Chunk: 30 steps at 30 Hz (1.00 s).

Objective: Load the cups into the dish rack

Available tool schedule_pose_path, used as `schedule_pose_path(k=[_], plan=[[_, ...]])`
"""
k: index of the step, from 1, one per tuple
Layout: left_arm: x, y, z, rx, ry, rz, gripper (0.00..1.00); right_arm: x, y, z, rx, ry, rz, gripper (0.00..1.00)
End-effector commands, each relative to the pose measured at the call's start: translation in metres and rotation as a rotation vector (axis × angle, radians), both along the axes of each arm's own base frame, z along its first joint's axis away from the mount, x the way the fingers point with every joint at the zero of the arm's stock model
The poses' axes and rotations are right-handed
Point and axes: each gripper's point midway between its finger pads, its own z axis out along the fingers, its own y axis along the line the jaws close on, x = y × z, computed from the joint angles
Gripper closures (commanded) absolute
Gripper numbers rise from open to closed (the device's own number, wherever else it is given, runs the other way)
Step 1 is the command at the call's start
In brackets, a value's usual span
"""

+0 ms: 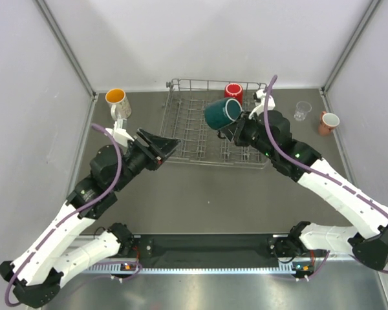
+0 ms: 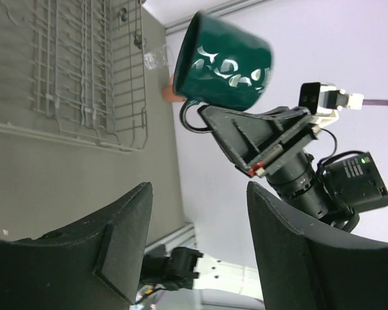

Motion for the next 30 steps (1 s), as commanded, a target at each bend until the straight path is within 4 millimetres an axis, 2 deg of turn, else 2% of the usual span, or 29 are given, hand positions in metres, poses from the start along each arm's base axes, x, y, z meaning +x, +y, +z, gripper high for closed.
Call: schedule_pose_path(k=[1, 2, 4, 6, 7, 9, 10, 14, 15, 17, 18, 19, 21, 23, 24, 26, 27, 29, 30], plan=[[-0.006, 0.015, 0.022, 0.127, -0.096, 0.009, 0.34, 0.013, -0.033, 0.031, -0.112, -0.117, -0.12, 1.0], [-0.008, 0.018, 0.015, 0.193, -0.096, 0.001, 0.34, 0.015, -0.036, 0.028, -0.128, -0.11, -0.134, 1.0], [-0.013, 0.026, 0.019, 0.236, -0.11, 0.005, 0.34, 0.022, -0.04, 0.015, -0.175, -0.085, -0.17, 1.0], [-0.018, 0.033, 0.013, 0.306, -0.123, -0.002, 0.34, 0.028, -0.044, 0.009, -0.195, -0.07, -0.201, 1.0], [-0.022, 0.037, 0.018, 0.313, -0.142, -0.002, 0.34, 0.035, -0.047, 0.003, -0.213, -0.057, -0.219, 1.0], [-0.026, 0.048, 0.012, 0.365, -0.141, 0.01, 0.34, 0.044, -0.048, -0.003, -0.227, -0.04, -0.231, 1.0], [-0.03, 0.052, 0.015, 0.368, -0.153, 0.016, 0.34, 0.05, -0.046, -0.013, -0.236, -0.013, -0.229, 1.0], [-0.035, 0.071, 0.011, 0.456, -0.179, 0.046, 0.33, 0.081, -0.062, -0.032, -0.221, 0.056, -0.302, 1.0], [-0.037, 0.073, 0.01, 0.471, -0.182, 0.042, 0.32, 0.085, -0.065, -0.03, -0.215, 0.051, -0.315, 1.0], [-0.039, 0.083, 0.007, 0.522, -0.193, 0.056, 0.31, 0.101, -0.075, -0.038, -0.227, 0.068, -0.356, 1.0], [-0.04, 0.086, 0.005, 0.538, -0.191, 0.063, 0.31, 0.11, -0.078, -0.048, -0.243, 0.087, -0.377, 1.0], [-0.041, 0.093, 0.003, 0.566, -0.193, 0.076, 0.3, 0.119, -0.086, -0.046, -0.243, 0.087, -0.406, 1.0], [-0.044, 0.099, 0.001, 0.589, -0.199, 0.081, 0.3, 0.133, -0.09, -0.057, -0.268, 0.1, -0.429, 1.0], [-0.047, 0.105, -0.003, 0.622, -0.203, 0.083, 0.29, 0.149, -0.094, -0.055, -0.272, 0.087, -0.453, 1.0], [-0.049, 0.108, -0.004, 0.627, -0.207, 0.085, 0.29, 0.159, -0.094, -0.07, -0.305, 0.109, -0.461, 1.0], [-0.051, 0.116, -0.01, 0.649, -0.193, 0.105, 0.28, 0.176, -0.096, -0.066, -0.319, 0.099, -0.479, 1.0], [-0.053, 0.12, -0.011, 0.65, -0.194, 0.115, 0.28, 0.185, -0.099, -0.08, -0.353, 0.116, -0.496, 1.0], [-0.055, 0.125, -0.014, 0.666, -0.191, 0.126, 0.27, 0.197, -0.107, -0.078, -0.353, 0.114, -0.545, 1.0], [-0.057, 0.128, -0.013, 0.669, -0.196, 0.131, 0.26, 0.204, -0.111, -0.091, -0.357, 0.141, -0.567, 1.0]])
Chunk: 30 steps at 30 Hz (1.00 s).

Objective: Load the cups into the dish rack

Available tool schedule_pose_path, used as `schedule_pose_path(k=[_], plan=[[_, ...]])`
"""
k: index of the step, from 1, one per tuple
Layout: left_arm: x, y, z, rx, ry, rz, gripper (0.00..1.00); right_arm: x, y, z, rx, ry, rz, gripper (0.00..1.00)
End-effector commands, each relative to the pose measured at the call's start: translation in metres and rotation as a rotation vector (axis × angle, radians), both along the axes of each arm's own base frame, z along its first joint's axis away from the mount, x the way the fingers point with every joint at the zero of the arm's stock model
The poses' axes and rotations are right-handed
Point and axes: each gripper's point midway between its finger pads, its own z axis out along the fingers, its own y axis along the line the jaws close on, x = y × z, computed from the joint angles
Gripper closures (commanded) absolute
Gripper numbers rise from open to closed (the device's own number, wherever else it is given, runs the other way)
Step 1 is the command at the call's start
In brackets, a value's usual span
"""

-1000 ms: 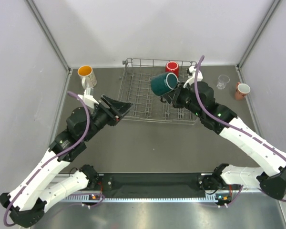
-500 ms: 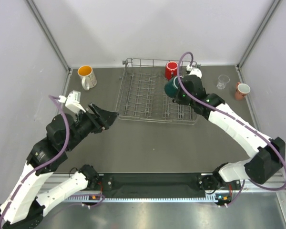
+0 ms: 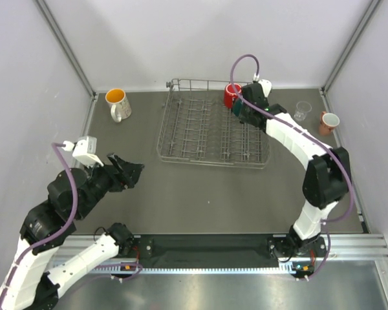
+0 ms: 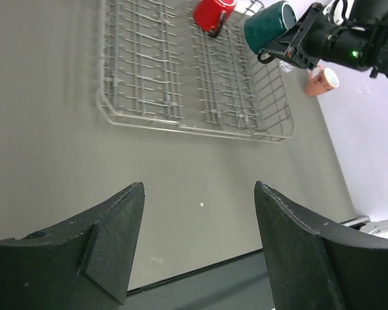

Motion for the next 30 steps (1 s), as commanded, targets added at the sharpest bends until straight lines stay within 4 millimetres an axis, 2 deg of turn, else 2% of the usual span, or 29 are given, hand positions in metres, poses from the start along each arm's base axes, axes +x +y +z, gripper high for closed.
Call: schedule_pose_path(k=[1, 2, 3, 5, 6, 11, 12, 14, 15, 16, 18, 20, 21, 26, 30], plan=[[-0.005, 0.018, 0.0, 0.061, -0.031, 0.033, 0.26, 0.048, -0.019, 0.045, 0.027, -0.173, -0.115, 1.0], [-0.005, 0.023, -0.001, 0.071, -0.035, 0.05, 0.25, 0.052, -0.02, 0.04, 0.023, -0.166, -0.12, 1.0], [-0.006, 0.027, -0.002, 0.083, -0.033, 0.059, 0.25, 0.058, -0.022, 0.028, 0.005, -0.146, -0.126, 1.0], [-0.006, 0.034, -0.003, 0.105, -0.037, 0.087, 0.24, 0.067, -0.026, 0.025, -0.003, -0.15, -0.139, 1.0], [-0.005, 0.04, -0.001, 0.112, -0.044, 0.113, 0.24, 0.072, -0.03, 0.017, -0.02, -0.138, -0.146, 1.0], [-0.004, 0.049, 0.009, 0.137, -0.083, 0.141, 0.23, 0.092, -0.041, 0.014, -0.05, -0.147, -0.176, 1.0], [-0.004, 0.05, 0.011, 0.135, -0.09, 0.143, 0.23, 0.096, -0.043, 0.006, -0.066, -0.134, -0.174, 1.0], [-0.004, 0.054, 0.011, 0.145, -0.091, 0.16, 0.23, 0.106, -0.044, 0.007, -0.069, -0.142, -0.17, 1.0], [-0.005, 0.056, 0.013, 0.142, -0.096, 0.169, 0.23, 0.11, -0.043, -0.002, -0.082, -0.127, -0.156, 1.0], [-0.005, 0.06, 0.013, 0.142, -0.095, 0.186, 0.23, 0.117, -0.044, 0.005, -0.082, -0.144, -0.157, 1.0], [-0.007, 0.065, 0.014, 0.14, -0.097, 0.202, 0.23, 0.124, -0.045, -0.004, -0.099, -0.135, -0.157, 1.0], [-0.008, 0.068, 0.015, 0.136, -0.1, 0.217, 0.23, 0.132, -0.049, -0.001, -0.101, -0.146, -0.163, 1.0], [-0.008, 0.069, 0.016, 0.134, -0.103, 0.22, 0.23, 0.133, -0.049, -0.008, -0.11, -0.134, -0.162, 1.0], [-0.005, 0.068, 0.018, 0.154, -0.099, 0.226, 0.23, 0.143, -0.054, -0.018, -0.13, -0.121, -0.169, 1.0], [-0.002, 0.068, 0.017, 0.168, -0.094, 0.231, 0.23, 0.153, -0.057, -0.018, -0.151, -0.129, -0.168, 1.0]])
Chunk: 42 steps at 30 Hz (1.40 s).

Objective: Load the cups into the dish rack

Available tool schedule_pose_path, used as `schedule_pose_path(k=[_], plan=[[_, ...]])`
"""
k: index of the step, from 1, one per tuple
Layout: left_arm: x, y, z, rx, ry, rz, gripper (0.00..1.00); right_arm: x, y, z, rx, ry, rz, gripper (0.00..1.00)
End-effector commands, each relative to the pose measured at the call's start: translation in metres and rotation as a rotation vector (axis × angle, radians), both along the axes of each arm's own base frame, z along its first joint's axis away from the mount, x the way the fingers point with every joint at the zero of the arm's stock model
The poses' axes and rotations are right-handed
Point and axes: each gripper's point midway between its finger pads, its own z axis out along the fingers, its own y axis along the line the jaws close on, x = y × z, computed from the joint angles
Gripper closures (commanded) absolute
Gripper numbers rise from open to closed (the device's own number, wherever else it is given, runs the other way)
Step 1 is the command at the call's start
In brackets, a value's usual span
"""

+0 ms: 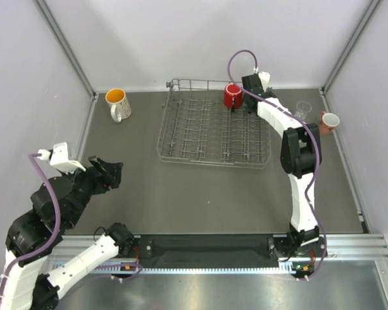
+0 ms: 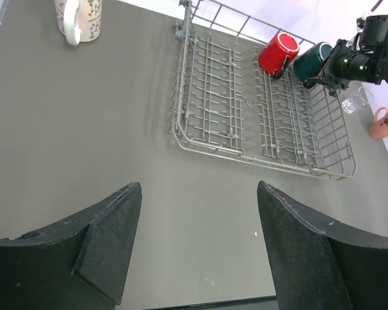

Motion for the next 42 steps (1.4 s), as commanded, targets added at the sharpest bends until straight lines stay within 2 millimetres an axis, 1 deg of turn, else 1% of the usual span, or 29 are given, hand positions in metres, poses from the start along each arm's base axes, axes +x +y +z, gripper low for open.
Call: schedule_pose_path(k=[1, 2, 3, 5, 9, 11, 14, 16, 19, 20, 25, 28, 29, 31, 32, 34, 35, 37, 38, 40, 41, 42], plan=[[0.004, 0.003, 0.007, 0.028, -0.012, 0.018, 0.23, 0.036, -0.01, 0.054, -0.012, -0.172, -0.034, 1.0], [0.004, 0.003, 0.007, 0.031, -0.011, 0.017, 0.23, 0.037, -0.011, 0.053, -0.016, -0.172, -0.033, 1.0], [0.005, 0.002, 0.007, 0.035, -0.01, 0.018, 0.23, 0.04, -0.01, 0.048, -0.016, -0.165, -0.027, 1.0], [0.006, 0.002, 0.006, 0.045, -0.006, 0.018, 0.23, 0.045, -0.011, 0.05, -0.018, -0.172, -0.021, 1.0], [0.009, 0.001, 0.006, 0.054, 0.001, 0.022, 0.23, 0.052, -0.013, 0.041, -0.023, -0.164, -0.027, 1.0], [0.009, 0.001, 0.006, 0.054, 0.006, 0.025, 0.23, 0.054, -0.011, 0.039, -0.015, -0.165, -0.023, 1.0], [0.008, 0.001, 0.007, 0.045, 0.004, 0.027, 0.23, 0.055, -0.011, 0.034, -0.015, -0.155, -0.027, 1.0], [0.009, 0.001, 0.006, 0.047, 0.007, 0.028, 0.23, 0.054, -0.012, 0.027, -0.019, -0.141, -0.026, 1.0], [0.008, 0.002, 0.007, 0.046, 0.008, 0.032, 0.23, 0.055, -0.011, 0.024, -0.021, -0.138, -0.023, 1.0], [0.008, 0.002, 0.008, 0.043, 0.007, 0.029, 0.23, 0.055, -0.011, 0.019, -0.023, -0.128, -0.021, 1.0], [0.003, 0.006, 0.009, 0.027, 0.016, 0.042, 0.23, 0.057, -0.012, 0.015, -0.034, -0.123, -0.022, 0.98], [0.0, 0.01, 0.013, 0.007, 0.009, 0.055, 0.23, 0.059, -0.01, 0.015, -0.029, -0.125, -0.016, 0.87], [0.0, 0.01, 0.013, 0.002, 0.011, 0.055, 0.23, 0.06, -0.009, 0.016, -0.024, -0.127, -0.013, 0.77], [-0.002, 0.01, 0.014, -0.018, 0.009, 0.054, 0.23, 0.059, -0.008, 0.016, -0.02, -0.12, -0.014, 0.69], [-0.003, 0.01, 0.015, -0.021, 0.01, 0.052, 0.24, 0.057, -0.008, 0.017, -0.017, -0.113, -0.011, 0.58], [-0.004, 0.009, 0.016, -0.032, 0.013, 0.048, 0.24, 0.056, -0.007, 0.018, -0.009, -0.11, -0.007, 0.5], [-0.005, 0.01, 0.018, -0.043, 0.008, 0.048, 0.25, 0.053, -0.005, 0.023, -0.004, -0.106, 0.004, 0.45], [-0.007, 0.01, 0.023, -0.059, 0.0, 0.045, 0.25, 0.049, -0.003, 0.026, 0.001, -0.1, 0.01, 0.41], [-0.007, 0.009, 0.024, -0.064, -0.003, 0.042, 0.25, 0.046, -0.002, 0.032, 0.002, -0.101, 0.011, 0.35], [-0.008, 0.008, 0.027, -0.081, -0.006, 0.033, 0.25, 0.035, -0.004, 0.033, 0.008, -0.067, 0.001, 0.31], [-0.008, 0.007, 0.028, -0.086, -0.007, 0.032, 0.25, 0.028, -0.004, 0.041, 0.015, -0.065, -0.004, 0.28], [-0.008, 0.006, 0.029, -0.097, -0.005, 0.032, 0.25, 0.021, -0.006, 0.043, 0.017, -0.05, -0.008, 0.27]])
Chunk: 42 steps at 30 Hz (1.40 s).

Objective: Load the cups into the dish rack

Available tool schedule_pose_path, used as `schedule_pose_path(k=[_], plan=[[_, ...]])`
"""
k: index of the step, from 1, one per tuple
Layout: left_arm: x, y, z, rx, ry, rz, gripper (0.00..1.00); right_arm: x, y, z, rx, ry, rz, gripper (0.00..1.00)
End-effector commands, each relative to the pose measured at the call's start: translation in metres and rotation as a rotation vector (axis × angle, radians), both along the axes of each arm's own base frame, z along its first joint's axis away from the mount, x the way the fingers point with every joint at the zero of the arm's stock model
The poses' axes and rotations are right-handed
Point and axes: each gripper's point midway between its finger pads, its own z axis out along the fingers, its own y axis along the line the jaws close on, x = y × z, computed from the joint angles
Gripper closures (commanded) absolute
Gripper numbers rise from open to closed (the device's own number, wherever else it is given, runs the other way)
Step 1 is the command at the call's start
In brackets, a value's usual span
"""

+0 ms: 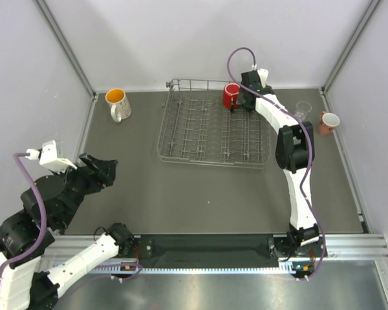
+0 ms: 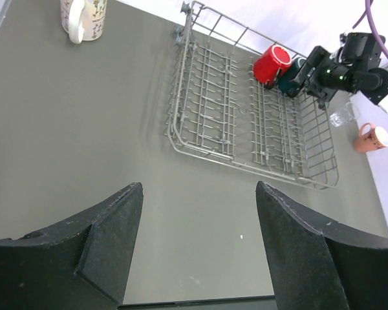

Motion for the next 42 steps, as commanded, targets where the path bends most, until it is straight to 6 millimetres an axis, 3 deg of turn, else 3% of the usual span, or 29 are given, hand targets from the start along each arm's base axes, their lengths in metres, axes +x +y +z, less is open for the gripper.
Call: schedule_pose_path(k=[1, 4, 7, 9, 10, 11, 12, 13, 15, 16, 18, 20, 21, 23, 24, 25, 31, 36, 37, 38, 39, 41, 42], plan=[[-0.002, -0.002, 0.012, -0.048, -0.016, -0.008, 0.25, -0.018, -0.004, 0.059, 0.054, -0.054, -0.026, 0.26], [0.001, -0.008, 0.014, -0.063, -0.001, -0.014, 0.25, -0.045, -0.003, 0.083, 0.07, -0.051, -0.008, 0.25], [0.007, -0.02, 0.015, -0.08, 0.018, -0.037, 0.25, -0.077, 0.005, 0.128, 0.095, -0.079, 0.071, 0.25], [0.01, -0.027, 0.016, -0.062, 0.022, -0.062, 0.25, -0.095, 0.008, 0.139, 0.09, -0.061, 0.12, 0.24], [0.014, -0.031, 0.019, -0.049, 0.028, -0.066, 0.24, -0.11, 0.01, 0.155, 0.085, -0.065, 0.163, 0.24], [0.016, -0.031, 0.02, -0.031, 0.028, -0.068, 0.24, -0.121, 0.01, 0.154, 0.085, -0.042, 0.192, 0.23], [0.021, -0.035, 0.023, -0.017, 0.039, -0.066, 0.24, -0.135, 0.01, 0.169, 0.095, -0.05, 0.213, 0.23], [0.024, -0.039, 0.024, -0.009, 0.041, -0.075, 0.24, -0.152, 0.01, 0.161, 0.103, 0.008, 0.232, 0.23], [0.032, -0.054, 0.024, 0.013, 0.059, -0.12, 0.24, -0.173, 0.01, 0.163, 0.128, 0.036, 0.248, 0.22], [0.035, -0.058, 0.024, 0.032, 0.061, -0.13, 0.24, -0.192, 0.006, 0.163, 0.131, 0.066, 0.244, 0.21], [0.046, -0.065, 0.022, 0.062, 0.088, -0.123, 0.24, -0.21, 0.004, 0.165, 0.152, 0.084, 0.243, 0.21], [0.054, -0.071, 0.023, 0.077, 0.098, -0.125, 0.24, -0.235, 0.005, 0.171, 0.189, 0.097, 0.267, 0.21], [0.06, -0.078, 0.022, 0.087, 0.11, -0.137, 0.23, -0.249, 0.006, 0.183, 0.211, 0.07, 0.285, 0.2], [0.069, -0.089, 0.025, 0.085, 0.107, -0.154, 0.23, -0.269, 0.007, 0.18, 0.228, 0.09, 0.312, 0.2], [0.077, -0.099, 0.025, 0.092, 0.122, -0.166, 0.23, -0.283, 0.007, 0.191, 0.253, 0.066, 0.326, 0.19], [0.081, -0.107, 0.025, 0.089, 0.131, -0.188, 0.23, -0.293, 0.006, 0.184, 0.265, 0.086, 0.325, 0.19], [0.131, -0.143, 0.02, 0.128, 0.248, -0.163, 0.23, -0.349, -0.006, 0.188, 0.332, 0.126, 0.285, 0.19], [0.196, -0.16, 0.01, 0.012, 0.338, -0.193, 0.29, -0.377, -0.005, 0.19, 0.356, 0.137, 0.355, 0.18], [0.214, -0.145, 0.01, -0.031, 0.338, -0.161, 0.29, -0.38, -0.004, 0.19, 0.36, 0.133, 0.371, 0.18], [0.221, -0.151, 0.001, -0.074, 0.368, -0.205, 0.3, -0.385, -0.003, 0.193, 0.359, 0.119, 0.395, 0.18], [0.239, -0.149, 0.009, -0.115, 0.313, -0.193, 0.3, -0.389, 0.0, 0.189, 0.369, 0.132, 0.422, 0.18], [0.265, -0.127, 0.003, -0.114, 0.277, -0.127, 0.3, -0.394, 0.001, 0.19, 0.362, 0.12, 0.466, 0.18], [0.278, -0.12, 0.009, -0.088, 0.218, -0.112, 0.3, -0.397, 0.002, 0.185, 0.362, 0.133, 0.478, 0.18]])
